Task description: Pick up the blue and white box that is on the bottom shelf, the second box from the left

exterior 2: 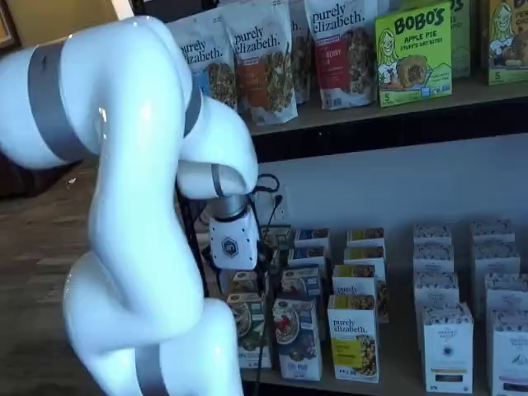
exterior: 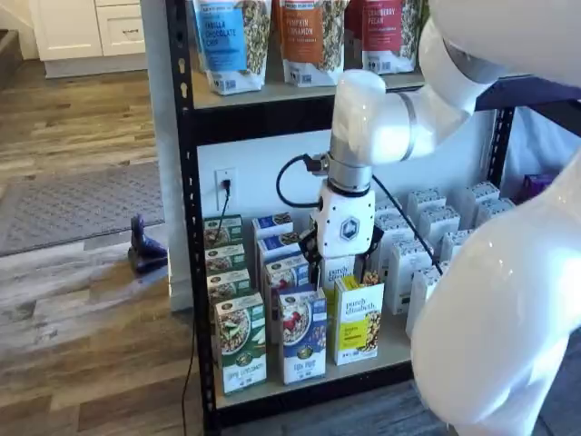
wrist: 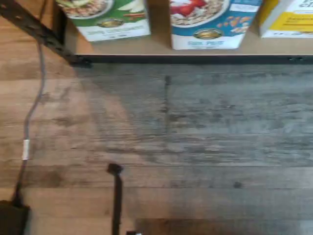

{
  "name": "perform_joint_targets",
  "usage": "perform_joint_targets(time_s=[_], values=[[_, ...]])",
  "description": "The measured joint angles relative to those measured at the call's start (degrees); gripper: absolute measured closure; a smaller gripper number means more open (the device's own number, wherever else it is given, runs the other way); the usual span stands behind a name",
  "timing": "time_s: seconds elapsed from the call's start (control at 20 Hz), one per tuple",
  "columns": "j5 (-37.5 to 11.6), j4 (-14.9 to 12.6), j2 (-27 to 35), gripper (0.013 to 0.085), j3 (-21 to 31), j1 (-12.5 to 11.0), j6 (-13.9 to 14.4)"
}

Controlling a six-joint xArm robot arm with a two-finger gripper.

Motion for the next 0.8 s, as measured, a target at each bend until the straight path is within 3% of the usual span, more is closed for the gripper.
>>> perform_joint_targets(time_s=[0.3,0.5,0.8], values=[[-5.7,-4.8,3.9,0.013,0.5,-0.9,2.7],[-7.1,-5.0,6.3,0.013,0.0,-1.7,2.0],[-9.3,-9.3,10.9,0.013,-1.2,-1.9,5.3]])
